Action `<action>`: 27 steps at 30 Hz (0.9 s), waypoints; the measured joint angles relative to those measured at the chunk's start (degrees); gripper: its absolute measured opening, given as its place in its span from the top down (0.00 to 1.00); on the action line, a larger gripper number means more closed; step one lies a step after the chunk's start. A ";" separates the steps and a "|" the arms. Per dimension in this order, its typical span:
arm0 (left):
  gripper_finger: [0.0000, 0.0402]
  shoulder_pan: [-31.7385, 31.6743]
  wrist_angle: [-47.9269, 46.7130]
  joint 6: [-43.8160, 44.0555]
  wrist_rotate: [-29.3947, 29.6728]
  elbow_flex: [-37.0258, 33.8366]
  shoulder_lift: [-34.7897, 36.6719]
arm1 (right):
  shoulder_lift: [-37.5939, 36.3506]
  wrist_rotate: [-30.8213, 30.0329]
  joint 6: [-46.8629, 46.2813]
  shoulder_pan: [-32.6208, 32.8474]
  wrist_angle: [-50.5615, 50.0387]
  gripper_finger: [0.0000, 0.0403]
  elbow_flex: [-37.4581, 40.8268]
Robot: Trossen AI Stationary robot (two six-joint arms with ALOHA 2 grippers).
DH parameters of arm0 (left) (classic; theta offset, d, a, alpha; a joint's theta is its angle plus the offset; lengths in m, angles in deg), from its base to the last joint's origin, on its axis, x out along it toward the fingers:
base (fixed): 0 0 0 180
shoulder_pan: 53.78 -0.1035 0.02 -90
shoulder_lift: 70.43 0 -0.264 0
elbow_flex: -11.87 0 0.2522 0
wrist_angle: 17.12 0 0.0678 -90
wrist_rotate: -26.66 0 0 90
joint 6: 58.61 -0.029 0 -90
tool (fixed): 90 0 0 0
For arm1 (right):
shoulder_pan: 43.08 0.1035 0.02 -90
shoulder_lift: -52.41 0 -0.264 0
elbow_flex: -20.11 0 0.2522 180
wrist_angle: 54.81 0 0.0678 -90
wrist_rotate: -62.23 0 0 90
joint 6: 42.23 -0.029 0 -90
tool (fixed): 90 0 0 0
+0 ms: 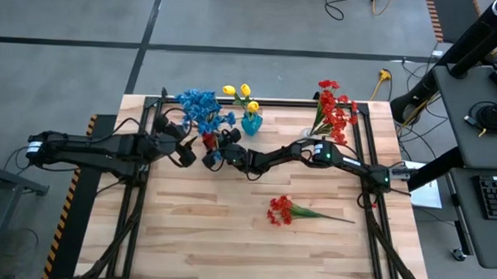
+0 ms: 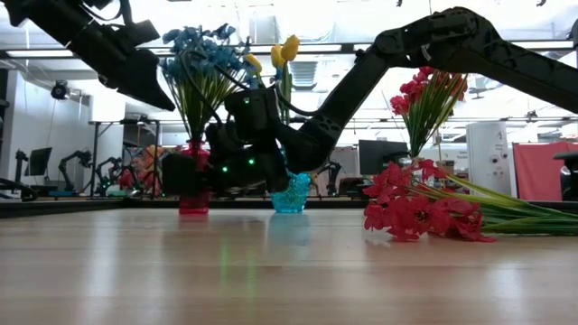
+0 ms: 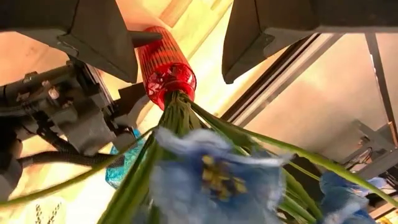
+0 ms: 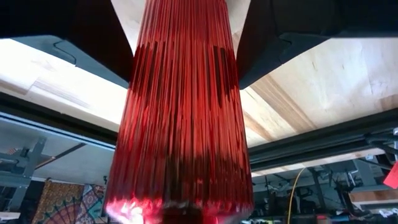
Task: Sort flowers into vase by color
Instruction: Put the blue flower into the red vase, then put the red flower into the transparent vase
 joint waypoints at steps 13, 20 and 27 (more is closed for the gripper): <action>0.46 0.36 -1.23 0.25 0.02 0.95 0.06 | -0.11 0.00 -0.01 0.15 -0.05 0.18 0.00; 0.46 1.31 -4.98 2.07 0.02 2.25 0.09 | -0.65 -0.14 1.06 0.36 -0.63 0.17 0.00; 0.46 3.88 -7.62 4.39 0.24 3.02 0.85 | -0.93 -2.44 2.74 1.10 -1.42 0.17 0.00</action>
